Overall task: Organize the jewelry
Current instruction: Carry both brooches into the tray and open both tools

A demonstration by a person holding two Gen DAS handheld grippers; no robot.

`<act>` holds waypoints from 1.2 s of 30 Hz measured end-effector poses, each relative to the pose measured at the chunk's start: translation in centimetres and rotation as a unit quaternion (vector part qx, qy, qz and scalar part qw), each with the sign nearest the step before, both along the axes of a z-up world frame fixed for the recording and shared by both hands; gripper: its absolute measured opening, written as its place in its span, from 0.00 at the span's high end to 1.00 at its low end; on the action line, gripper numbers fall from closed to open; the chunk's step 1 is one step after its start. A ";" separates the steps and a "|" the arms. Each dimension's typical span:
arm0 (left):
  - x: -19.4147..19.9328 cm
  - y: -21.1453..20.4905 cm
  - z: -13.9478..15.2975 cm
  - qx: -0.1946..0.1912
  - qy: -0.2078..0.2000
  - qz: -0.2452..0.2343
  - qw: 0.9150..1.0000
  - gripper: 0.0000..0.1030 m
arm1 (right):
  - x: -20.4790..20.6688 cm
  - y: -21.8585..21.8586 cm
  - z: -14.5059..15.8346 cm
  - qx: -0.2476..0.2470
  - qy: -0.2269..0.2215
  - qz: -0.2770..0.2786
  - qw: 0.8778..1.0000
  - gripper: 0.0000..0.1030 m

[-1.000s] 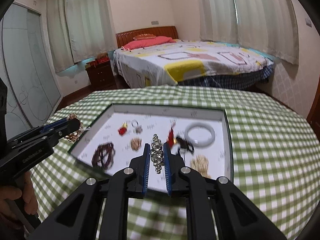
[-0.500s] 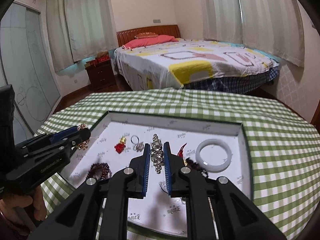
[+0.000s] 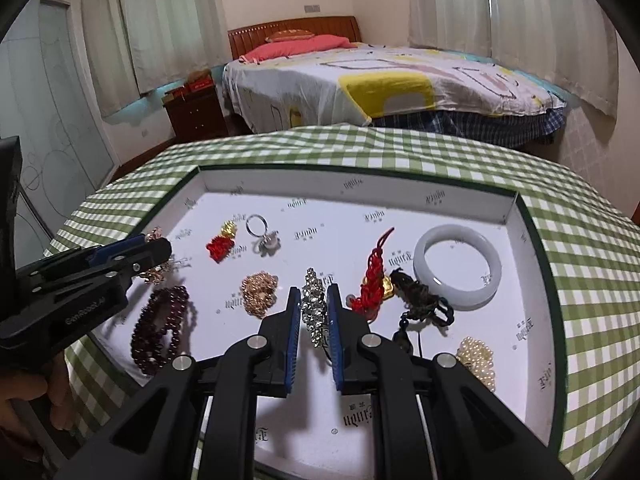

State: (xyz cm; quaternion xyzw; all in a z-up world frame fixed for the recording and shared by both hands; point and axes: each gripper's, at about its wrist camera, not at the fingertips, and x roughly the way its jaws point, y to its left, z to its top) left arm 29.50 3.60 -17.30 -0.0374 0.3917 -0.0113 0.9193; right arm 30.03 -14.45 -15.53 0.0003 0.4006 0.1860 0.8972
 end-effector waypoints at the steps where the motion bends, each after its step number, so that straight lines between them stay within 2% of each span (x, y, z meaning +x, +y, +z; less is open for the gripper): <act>1: 0.1 0.1 -0.2 0.000 0.003 0.001 1.000 0.73 | 0.1 0.0 -0.2 -0.001 0.004 0.001 1.000 0.86; 20: 1.2 0.0 -0.7 0.002 0.011 0.006 1.000 0.72 | 0.8 0.3 -0.9 -0.008 0.030 0.006 1.000 0.86; 25: 1.3 0.0 -0.8 0.000 0.012 0.005 1.000 0.66 | 1.0 0.1 -1.0 -0.004 0.034 0.005 0.999 0.85; 26: 1.2 0.0 -0.8 0.000 0.012 0.005 1.000 0.65 | 1.0 0.1 -1.0 -0.004 0.034 0.005 0.999 0.84; 28: 1.1 -0.1 -0.8 0.001 0.012 0.002 1.000 0.63 | 1.0 0.1 -1.0 -0.004 0.033 0.004 0.999 0.72; 30: 1.1 -0.3 -0.8 0.004 0.010 0.002 1.000 0.54 | 0.9 0.0 -1.0 -0.004 0.032 0.002 0.999 0.66; 33: 0.8 -0.6 -0.4 0.002 0.005 0.001 1.000 0.50 | 0.7 -0.2 -0.9 -0.002 0.030 0.002 1.000 0.64; 36: 0.3 -0.8 0.4 0.002 -0.007 0.000 1.000 0.40 | 0.4 -0.4 -0.7 0.002 0.024 0.000 1.000 0.55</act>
